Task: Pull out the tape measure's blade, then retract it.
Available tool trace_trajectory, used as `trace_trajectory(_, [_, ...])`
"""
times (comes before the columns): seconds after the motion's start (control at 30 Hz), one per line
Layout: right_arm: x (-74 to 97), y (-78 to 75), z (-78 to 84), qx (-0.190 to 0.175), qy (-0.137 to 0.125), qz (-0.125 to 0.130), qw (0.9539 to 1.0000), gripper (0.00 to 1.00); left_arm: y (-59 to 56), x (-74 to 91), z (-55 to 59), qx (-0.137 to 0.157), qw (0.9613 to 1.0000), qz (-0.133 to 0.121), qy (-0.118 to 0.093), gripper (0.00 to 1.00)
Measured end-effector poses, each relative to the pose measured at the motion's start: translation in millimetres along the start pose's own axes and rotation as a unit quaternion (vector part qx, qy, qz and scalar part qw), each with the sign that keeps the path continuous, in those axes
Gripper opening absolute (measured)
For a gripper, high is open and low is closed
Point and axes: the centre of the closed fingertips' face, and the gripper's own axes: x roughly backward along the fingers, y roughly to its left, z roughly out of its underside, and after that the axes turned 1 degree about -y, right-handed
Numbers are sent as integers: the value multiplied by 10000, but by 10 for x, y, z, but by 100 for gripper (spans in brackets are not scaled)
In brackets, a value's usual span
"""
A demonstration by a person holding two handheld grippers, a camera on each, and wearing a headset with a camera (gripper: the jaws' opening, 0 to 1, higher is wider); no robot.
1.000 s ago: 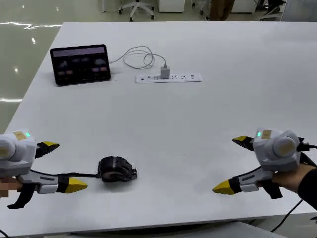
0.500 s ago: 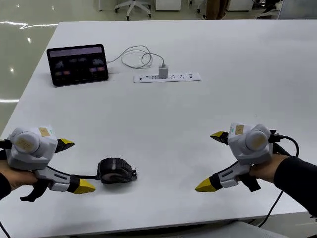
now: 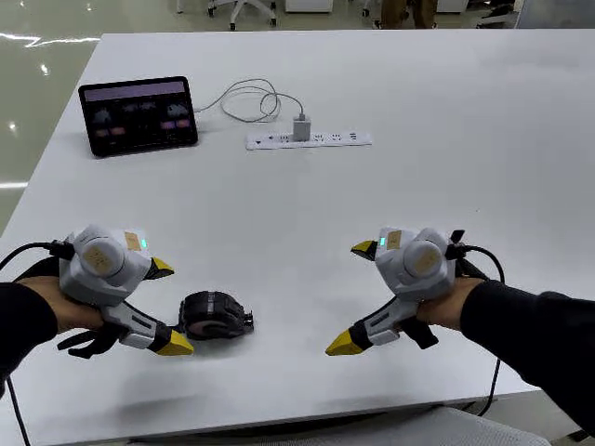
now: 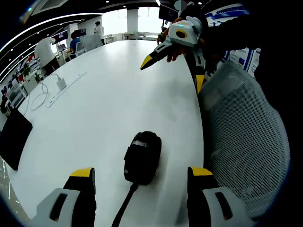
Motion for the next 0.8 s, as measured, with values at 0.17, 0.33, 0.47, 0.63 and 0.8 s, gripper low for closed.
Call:
trace_trajectory(0.17, [-196, 32, -101, 90, -49, -161, 9998, 100, -26, -144, -79, -158, 9997, 145, 107, 70])
trace_trajectory(0.33, [-375, 171, -176, 269, -68, -570, 9980, 92, -15, -323, -153, -420, 9990, 79, 136, 49])
trace_trajectory(0.47, [-528, 315, -121, 668, 175, -878, 9937, 87, -31, -415, -200, -470, 9986, 225, 134, 43])
trace_trajectory(0.63, [-665, 341, -250, 724, 80, -964, 9927, 77, -24, -462, -148, -808, 9957, 313, 321, 31])
trace_trajectory(0.8, [-815, 341, -348, 837, 1, -1049, 9909, 65, -15, -454, -138, -907, 9946, 375, 342, 31])
